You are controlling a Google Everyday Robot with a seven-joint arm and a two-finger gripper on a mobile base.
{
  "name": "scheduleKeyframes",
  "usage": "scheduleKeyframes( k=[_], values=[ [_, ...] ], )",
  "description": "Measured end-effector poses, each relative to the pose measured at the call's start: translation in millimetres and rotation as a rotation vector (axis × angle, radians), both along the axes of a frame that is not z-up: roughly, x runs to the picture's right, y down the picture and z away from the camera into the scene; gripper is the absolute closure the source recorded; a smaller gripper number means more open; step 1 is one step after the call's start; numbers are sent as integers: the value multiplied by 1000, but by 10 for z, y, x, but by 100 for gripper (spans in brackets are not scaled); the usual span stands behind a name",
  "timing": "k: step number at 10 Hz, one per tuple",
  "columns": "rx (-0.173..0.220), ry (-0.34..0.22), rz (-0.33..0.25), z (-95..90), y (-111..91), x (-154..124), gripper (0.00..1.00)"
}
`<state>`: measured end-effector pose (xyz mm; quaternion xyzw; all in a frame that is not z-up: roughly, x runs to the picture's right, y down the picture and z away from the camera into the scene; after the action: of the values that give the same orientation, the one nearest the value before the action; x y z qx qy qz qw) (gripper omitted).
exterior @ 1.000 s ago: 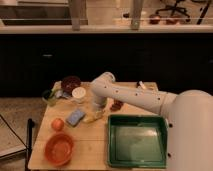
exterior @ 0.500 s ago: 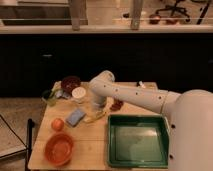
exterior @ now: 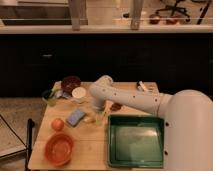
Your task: Place banana in red bowl
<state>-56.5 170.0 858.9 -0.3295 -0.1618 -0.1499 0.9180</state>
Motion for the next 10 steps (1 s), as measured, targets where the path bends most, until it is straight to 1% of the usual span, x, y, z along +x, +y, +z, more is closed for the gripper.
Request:
scheduleKeyframes(
  k=[1,3,4,5,6,7,10],
  values=[
    [-5,7,3,25,32,7,20],
    [-20,31,7,-41,14,17,20],
    [-24,39,8,-80,-9,18,22],
    [-30,47,8,-101,-13,23,28],
    [-37,55,8,-104,-15,48,40],
    [-45,60,6,-96,-8,62,49],
    [-78,62,-6,-23,51,62,80]
  ],
)
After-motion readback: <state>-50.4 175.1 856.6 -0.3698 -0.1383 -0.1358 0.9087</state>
